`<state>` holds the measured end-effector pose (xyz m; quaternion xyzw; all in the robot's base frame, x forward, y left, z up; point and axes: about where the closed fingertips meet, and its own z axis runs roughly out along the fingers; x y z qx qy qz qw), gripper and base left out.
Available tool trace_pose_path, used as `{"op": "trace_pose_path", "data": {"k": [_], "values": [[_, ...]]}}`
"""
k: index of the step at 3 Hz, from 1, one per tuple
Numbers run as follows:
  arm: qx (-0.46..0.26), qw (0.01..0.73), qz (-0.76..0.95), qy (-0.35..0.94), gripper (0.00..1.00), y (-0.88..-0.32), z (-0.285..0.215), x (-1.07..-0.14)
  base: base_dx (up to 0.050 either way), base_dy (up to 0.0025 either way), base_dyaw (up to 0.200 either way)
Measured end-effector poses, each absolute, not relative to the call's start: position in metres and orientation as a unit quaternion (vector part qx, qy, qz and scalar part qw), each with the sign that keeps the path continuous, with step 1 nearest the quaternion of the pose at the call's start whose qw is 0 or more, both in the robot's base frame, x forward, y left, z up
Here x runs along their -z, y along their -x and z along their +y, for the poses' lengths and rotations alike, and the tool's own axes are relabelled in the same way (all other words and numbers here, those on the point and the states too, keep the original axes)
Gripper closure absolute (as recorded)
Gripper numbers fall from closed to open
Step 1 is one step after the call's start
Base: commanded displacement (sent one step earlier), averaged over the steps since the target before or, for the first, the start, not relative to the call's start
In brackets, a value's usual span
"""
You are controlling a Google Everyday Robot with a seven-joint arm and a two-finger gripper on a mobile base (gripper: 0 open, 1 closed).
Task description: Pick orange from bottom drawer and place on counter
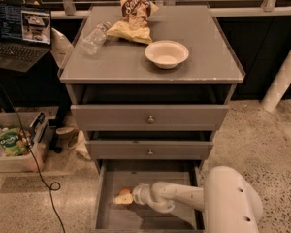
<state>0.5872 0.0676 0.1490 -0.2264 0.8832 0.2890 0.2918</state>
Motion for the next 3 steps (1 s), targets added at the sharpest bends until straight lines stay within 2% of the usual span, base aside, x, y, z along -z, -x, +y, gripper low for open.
{"op": "trace_pose_path", "data": {"k": [1, 2, 3], "values": [[-0.289, 0.281, 0.888, 0.22, 0.0, -0.587, 0.071, -0.138, 0.0, 0.0, 0.0], [-0.282, 0.269, 0.897, 0.206, 0.14, -0.586, 0.075, -0.127, 0.0, 0.0, 0.0], [-0.282, 0.269, 0.898, 0.205, 0.37, -0.586, 0.075, -0.126, 0.0, 0.0, 0.0]]}}
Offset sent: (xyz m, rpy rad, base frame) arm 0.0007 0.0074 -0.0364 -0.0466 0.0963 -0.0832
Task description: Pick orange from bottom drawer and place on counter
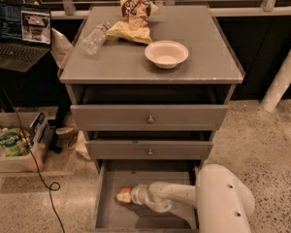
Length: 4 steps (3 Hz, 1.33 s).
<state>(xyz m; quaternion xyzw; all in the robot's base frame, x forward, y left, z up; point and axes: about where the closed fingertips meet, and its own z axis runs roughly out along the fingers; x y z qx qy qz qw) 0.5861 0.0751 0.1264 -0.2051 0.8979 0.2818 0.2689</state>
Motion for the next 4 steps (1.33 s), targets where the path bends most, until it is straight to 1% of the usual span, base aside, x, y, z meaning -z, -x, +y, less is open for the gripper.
{"op": "trace_pose_path", "data": {"k": [2, 3, 4], "values": [[-0.282, 0.269, 0.898, 0.205, 0.84, -0.5861, 0.0752, -0.1264, 0.0, 0.0, 0.0], [-0.282, 0.269, 0.898, 0.205, 1.0, -0.586, 0.0752, -0.1265, 0.0, 0.0, 0.0], [-0.282, 0.269, 0.898, 0.205, 1.0, -0.5861, 0.0753, -0.1285, 0.0, 0.0, 0.0]]}}
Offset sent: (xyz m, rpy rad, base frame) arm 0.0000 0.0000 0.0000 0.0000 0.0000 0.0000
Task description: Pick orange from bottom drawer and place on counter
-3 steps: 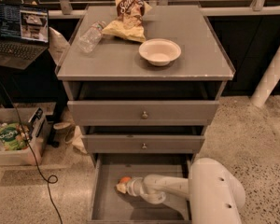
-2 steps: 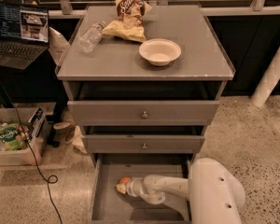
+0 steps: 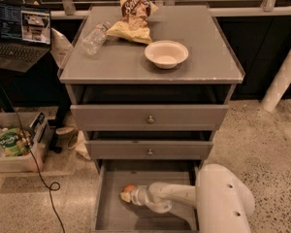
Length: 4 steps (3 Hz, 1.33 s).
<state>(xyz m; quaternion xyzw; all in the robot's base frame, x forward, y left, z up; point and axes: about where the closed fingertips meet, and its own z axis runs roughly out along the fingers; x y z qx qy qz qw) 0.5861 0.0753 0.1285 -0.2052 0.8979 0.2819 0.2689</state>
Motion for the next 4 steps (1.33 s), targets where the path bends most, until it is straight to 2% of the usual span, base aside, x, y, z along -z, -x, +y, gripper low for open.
{"op": "trace_pose_path", "data": {"k": [1, 2, 4], "values": [[-0.288, 0.274, 0.89, 0.224, 1.0, -0.587, 0.079, -0.14, 0.0, 0.0, 0.0], [-0.322, 0.309, 0.852, 0.274, 1.0, -0.568, 0.072, -0.191, 0.0, 0.0, 0.0], [-0.372, 0.357, 0.786, 0.341, 1.0, -0.532, 0.033, -0.269, 0.0, 0.0, 0.0]]}}
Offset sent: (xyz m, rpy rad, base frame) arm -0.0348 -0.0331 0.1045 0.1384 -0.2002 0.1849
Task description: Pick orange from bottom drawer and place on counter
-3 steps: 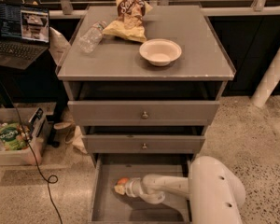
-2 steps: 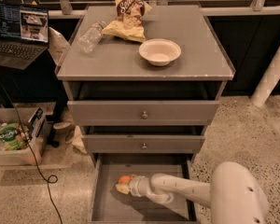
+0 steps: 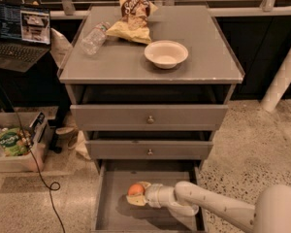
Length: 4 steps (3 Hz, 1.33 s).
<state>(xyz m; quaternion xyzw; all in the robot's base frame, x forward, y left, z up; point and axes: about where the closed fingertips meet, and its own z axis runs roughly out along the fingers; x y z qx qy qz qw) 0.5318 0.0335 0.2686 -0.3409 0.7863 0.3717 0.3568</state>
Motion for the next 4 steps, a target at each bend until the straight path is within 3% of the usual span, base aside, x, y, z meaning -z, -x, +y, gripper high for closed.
{"op": "trace_pose_path", "data": {"k": [2, 4], "values": [[-0.366, 0.407, 0.747, 0.377, 1.0, -0.503, 0.019, -0.346, 0.0, 0.0, 0.0], [-0.368, 0.409, 0.749, 0.368, 1.0, -0.498, 0.021, -0.346, 0.0, 0.0, 0.0]]}}
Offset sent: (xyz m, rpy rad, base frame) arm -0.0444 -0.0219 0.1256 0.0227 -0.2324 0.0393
